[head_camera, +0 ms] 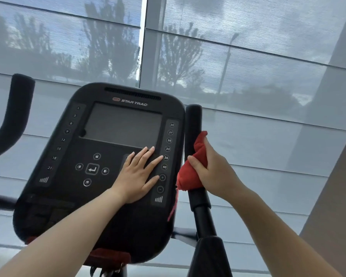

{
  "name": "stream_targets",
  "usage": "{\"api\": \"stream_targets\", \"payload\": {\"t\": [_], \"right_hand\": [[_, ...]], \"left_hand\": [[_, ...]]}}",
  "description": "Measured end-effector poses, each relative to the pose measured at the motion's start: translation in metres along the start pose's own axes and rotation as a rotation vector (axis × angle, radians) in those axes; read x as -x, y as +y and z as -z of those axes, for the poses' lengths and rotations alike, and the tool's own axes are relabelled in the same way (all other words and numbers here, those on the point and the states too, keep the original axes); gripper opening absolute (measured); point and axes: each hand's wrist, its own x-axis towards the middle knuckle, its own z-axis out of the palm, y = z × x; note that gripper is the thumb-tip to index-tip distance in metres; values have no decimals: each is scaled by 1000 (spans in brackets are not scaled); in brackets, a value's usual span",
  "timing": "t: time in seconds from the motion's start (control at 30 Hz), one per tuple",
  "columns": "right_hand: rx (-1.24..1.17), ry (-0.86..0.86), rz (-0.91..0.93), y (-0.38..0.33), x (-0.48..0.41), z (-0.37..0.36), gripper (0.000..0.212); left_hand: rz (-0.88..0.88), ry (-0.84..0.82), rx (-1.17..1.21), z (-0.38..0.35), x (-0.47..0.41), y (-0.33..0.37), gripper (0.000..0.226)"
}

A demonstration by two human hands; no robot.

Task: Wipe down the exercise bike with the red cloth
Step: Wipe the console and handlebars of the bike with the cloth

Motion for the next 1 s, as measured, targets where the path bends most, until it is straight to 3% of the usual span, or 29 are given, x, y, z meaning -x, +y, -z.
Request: {"api": "stream_targets", "payload": {"t": [0.1, 0.3, 0.47, 0.57, 0.67, 0.77, 1.0], "right_hand": [[45, -56, -77, 8, 15, 18, 44], [-196, -149, -244, 3, 54, 1, 29], [-91, -207, -123, 3, 74, 8, 24], [-138, -124, -85, -5, 70, 6, 24], [-109, -135, -14, -5, 76, 3, 45], [-98, -161, 81, 1, 89, 2, 50], [-113, -123, 52, -2, 93, 0, 52]], "left_hand": [[22, -127, -16, 11, 1, 1, 63], [108, -335, -46, 27, 34, 14, 64], [241, -305, -12, 16, 60, 36, 66], [287, -318, -19, 10, 65, 45, 71], [281, -310, -48, 9, 66, 44, 71], [262, -306, -94, 9, 67, 43, 72], [306, -354, -21, 14, 66, 51, 73]]}}
